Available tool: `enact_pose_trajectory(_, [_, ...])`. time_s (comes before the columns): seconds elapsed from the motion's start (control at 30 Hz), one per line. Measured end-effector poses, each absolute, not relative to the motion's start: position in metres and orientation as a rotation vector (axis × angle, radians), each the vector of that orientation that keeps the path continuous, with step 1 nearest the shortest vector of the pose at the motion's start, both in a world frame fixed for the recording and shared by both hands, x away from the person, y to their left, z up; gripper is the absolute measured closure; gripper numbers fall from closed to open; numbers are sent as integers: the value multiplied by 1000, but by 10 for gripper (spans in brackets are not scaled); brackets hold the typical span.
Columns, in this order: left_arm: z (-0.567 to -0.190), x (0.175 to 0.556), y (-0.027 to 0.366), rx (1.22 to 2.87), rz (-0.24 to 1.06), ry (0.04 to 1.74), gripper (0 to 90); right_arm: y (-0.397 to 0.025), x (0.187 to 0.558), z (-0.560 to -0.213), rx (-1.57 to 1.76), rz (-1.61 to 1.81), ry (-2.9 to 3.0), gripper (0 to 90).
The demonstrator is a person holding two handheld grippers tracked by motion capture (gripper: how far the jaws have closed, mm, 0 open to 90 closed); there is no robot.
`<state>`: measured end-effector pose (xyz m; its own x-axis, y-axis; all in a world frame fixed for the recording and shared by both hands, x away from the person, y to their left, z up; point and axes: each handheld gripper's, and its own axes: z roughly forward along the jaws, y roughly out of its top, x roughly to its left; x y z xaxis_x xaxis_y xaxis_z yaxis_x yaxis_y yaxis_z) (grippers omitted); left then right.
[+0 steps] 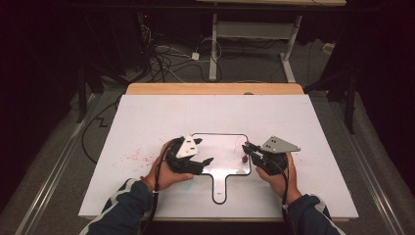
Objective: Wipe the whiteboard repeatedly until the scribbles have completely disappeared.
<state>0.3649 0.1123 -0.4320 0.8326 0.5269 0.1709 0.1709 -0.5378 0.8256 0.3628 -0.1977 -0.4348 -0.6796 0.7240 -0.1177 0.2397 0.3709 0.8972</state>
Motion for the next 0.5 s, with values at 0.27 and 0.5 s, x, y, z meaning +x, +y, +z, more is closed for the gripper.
enact_pose_trajectory(0.27, [-443, 347, 175, 2099, 577, 640, 223, -201, 363, -436, 871, 1309, 2117, 814])
enact_pose_trajectory(0.5, [-454, 322, 217, 2094, 646, 727, 217, -199, 352, -434, 854, 1291, 2157, 814])
